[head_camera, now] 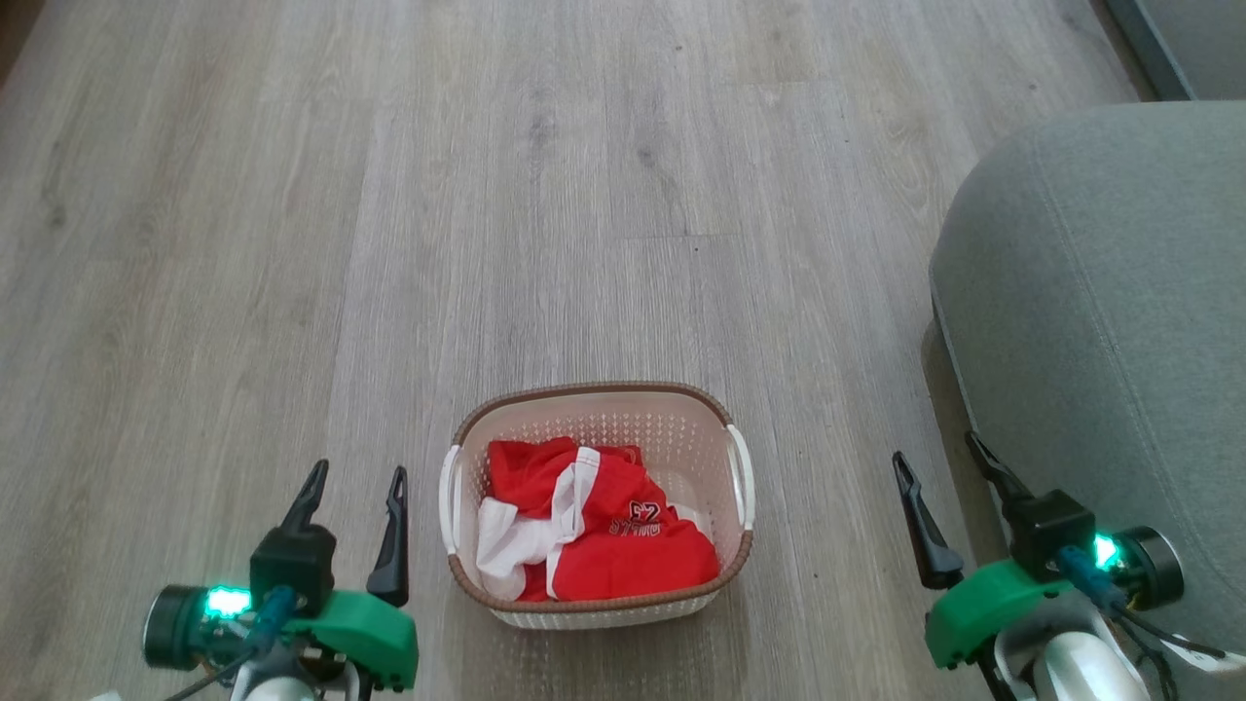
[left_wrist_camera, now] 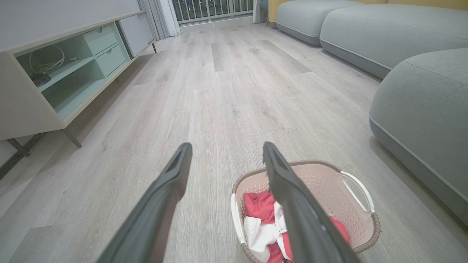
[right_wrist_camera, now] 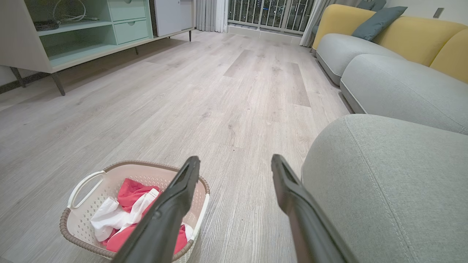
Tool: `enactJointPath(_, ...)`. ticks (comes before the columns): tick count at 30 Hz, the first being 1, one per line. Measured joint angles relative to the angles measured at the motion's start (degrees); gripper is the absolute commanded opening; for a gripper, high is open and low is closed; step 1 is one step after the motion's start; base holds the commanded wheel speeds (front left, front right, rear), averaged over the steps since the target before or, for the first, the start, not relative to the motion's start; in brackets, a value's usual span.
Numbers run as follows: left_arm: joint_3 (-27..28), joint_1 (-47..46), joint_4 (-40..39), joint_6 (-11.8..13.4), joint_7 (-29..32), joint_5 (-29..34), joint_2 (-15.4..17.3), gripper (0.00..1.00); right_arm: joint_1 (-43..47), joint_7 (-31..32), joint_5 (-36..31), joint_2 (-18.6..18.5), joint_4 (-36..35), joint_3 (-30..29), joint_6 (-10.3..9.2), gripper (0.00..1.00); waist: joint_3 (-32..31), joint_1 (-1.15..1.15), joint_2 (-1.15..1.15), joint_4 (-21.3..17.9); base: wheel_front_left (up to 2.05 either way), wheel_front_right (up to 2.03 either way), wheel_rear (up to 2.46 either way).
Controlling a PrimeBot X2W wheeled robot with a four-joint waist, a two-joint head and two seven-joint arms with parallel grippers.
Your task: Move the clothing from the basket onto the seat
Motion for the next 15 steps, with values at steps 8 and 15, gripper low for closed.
enactJointPath(8, 0.6, 0.0, 0.4, -0.8, 0.0, 0.3, -0.4, 1.00, 0.0, 0.0, 0.5, 0.0, 0.1, -0.3, 0.00, 1.00, 0.2, 0.00, 0.00, 0.0, 0.00, 0.00, 0.00)
enactJointPath(15, 1.4, 0.0, 0.5, -1.4, 0.0, 0.4, -0.5, 1.00, 0.0, 0.0, 1.3, 0.1, 0.0, -0.6, 0.00, 1.00, 0.9, 0.00, 0.00, -0.3, 0.00, 0.00, 0.00)
